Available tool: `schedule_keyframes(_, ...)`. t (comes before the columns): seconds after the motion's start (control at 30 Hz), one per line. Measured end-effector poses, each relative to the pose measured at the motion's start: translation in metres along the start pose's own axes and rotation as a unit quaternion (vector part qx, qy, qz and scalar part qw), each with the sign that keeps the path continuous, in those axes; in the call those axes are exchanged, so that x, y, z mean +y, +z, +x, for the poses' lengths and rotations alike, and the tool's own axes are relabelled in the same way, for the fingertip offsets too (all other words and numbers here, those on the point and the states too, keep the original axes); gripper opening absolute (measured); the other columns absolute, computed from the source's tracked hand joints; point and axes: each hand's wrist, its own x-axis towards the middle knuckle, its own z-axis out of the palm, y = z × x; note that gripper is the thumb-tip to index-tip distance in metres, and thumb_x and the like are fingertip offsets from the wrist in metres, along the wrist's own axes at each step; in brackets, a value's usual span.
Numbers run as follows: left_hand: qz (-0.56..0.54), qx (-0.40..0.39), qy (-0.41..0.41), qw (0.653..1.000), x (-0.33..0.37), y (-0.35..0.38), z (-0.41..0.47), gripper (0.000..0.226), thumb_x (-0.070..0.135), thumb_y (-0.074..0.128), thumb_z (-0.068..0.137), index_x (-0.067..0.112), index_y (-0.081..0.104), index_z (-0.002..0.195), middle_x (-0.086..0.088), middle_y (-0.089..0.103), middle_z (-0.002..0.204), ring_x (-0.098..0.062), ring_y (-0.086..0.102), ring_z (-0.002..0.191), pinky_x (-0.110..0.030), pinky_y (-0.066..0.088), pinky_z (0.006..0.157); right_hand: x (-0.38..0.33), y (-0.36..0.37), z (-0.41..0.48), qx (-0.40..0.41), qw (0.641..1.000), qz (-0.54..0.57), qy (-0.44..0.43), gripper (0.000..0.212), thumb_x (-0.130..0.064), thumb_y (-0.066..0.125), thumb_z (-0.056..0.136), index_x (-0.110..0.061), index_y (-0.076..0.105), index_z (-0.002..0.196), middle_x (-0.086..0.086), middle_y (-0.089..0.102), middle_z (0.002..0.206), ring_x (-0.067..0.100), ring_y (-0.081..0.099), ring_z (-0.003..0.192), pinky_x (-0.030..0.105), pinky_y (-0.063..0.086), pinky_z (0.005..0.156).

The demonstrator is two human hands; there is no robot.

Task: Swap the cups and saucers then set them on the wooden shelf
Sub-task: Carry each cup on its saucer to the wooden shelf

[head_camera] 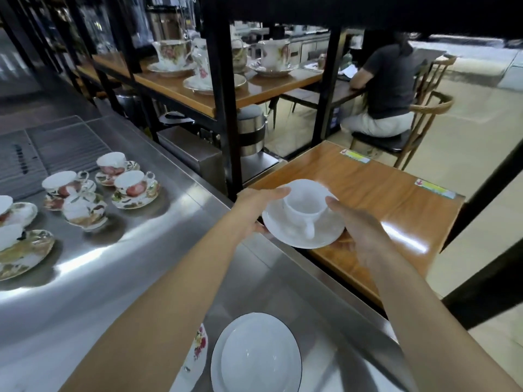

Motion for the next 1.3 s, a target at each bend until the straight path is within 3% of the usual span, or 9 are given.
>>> schedule_keyframes(0.07,0.019,-0.020,-0.003,1.000,0.001,0.010,0.009,0.058,0.041,0.081,0.065,0.012,0.064,0.112,-0.010,0.067,0.111,-0.029,0.063,0.096,-0.045,0.059,0.072,0.004,-0.007,0.005,0.016,1.000,0.004,0.010,0.053,-0.049,0.063,0.083,-0.011,0.058,0.119,0.009,0.064,0.114,0.027,0.064,0.098,0.035,0.056,0.071)
schedule_keyframes(0.23,0.035,-0.045,-0.005,0.998,0.003,0.027,0.021,0.041,0.033,0.075,0.076,0.012,0.061,0.108,-0.006,0.066,0.104,-0.018,0.061,0.081,-0.028,0.049,0.052,0.011,-0.018,0.016,0.036,0.999,0.016,0.011,0.045,-0.040,0.064,0.084,-0.008,0.057,0.115,0.008,0.063,0.099,0.025,0.062,0.084,0.035,0.053,0.062)
schedule_keyframes(0.37,0.046,-0.034,-0.015,0.998,-0.001,0.038,0.034,0.055,0.038,0.079,0.069,0.010,0.064,0.114,-0.010,0.068,0.110,-0.027,0.065,0.091,-0.039,0.059,0.070,0.015,-0.021,0.026,0.062,0.997,0.029,0.030,0.044,-0.039,0.068,0.082,-0.007,0.054,0.109,0.015,0.062,0.111,0.033,0.064,0.095,0.033,0.052,0.055)
schedule_keyframes(0.53,0.060,-0.027,-0.032,0.997,-0.002,0.047,0.047,0.071,0.043,0.081,0.057,0.011,0.061,0.117,-0.011,0.066,0.115,-0.032,0.062,0.103,-0.048,0.053,0.089,0.018,-0.024,0.034,0.067,0.996,0.034,0.048,0.051,-0.039,0.068,0.081,-0.007,0.052,0.117,0.014,0.061,0.113,0.030,0.063,0.092,0.032,0.050,0.048)
schedule_keyframes(0.73,0.080,-0.020,-0.034,0.996,-0.001,0.053,0.059,0.056,0.041,0.078,0.067,0.010,0.064,0.111,-0.010,0.069,0.108,-0.030,0.064,0.098,-0.047,0.054,0.089,0.018,-0.025,0.041,0.064,0.995,0.049,0.060,0.046,-0.037,0.069,0.081,-0.010,0.050,0.114,0.014,0.058,0.117,0.032,0.061,0.099,0.033,0.051,0.048)
schedule_keyframes(1.0,0.075,-0.034,-0.029,0.996,-0.002,0.054,0.067,0.058,0.039,0.076,0.071,0.009,0.061,0.118,-0.008,0.065,0.114,-0.028,0.061,0.101,-0.044,0.051,0.090,0.021,-0.023,0.052,0.064,0.993,0.069,0.071,0.048,-0.033,0.070,0.082,-0.007,0.052,0.118,0.014,0.058,0.112,0.034,0.061,0.097,0.036,0.052,0.052)
schedule_keyframes(1.13,0.062,-0.029,-0.013,0.998,0.001,0.053,0.068,0.037,0.040,0.071,0.078,0.011,0.061,0.098,-0.005,0.065,0.105,-0.021,0.060,0.087,-0.033,0.051,0.072,0.023,-0.022,0.060,0.057,0.991,0.095,0.072,0.052,-0.033,0.070,0.082,-0.005,0.051,0.122,0.019,0.058,0.119,0.039,0.061,0.102,0.037,0.053,0.052)
schedule_keyframes(1.2,0.017,-0.007,-0.014,1.000,0.002,0.052,0.068,0.031,0.041,0.067,0.082,0.012,0.060,0.091,-0.004,0.064,0.102,-0.016,0.058,0.083,-0.032,0.050,0.072,0.022,-0.022,0.063,0.056,0.988,0.122,0.071,0.049,-0.030,0.063,0.088,-0.004,0.050,0.127,0.020,0.057,0.120,0.039,0.060,0.103,0.039,0.053,0.054)
schedule_keyframes(1.3,-0.067,0.018,-0.043,0.997,-0.001,0.045,0.073,0.052,0.037,0.064,0.086,0.008,0.052,0.128,-0.008,0.056,0.128,-0.019,0.054,0.103,-0.032,0.051,0.077,0.019,-0.019,0.066,0.052,0.984,0.160,0.058,0.028,-0.011,0.048,0.095,-0.002,0.045,0.122,0.020,0.056,0.113,0.038,0.060,0.092,0.043,0.050,0.057)
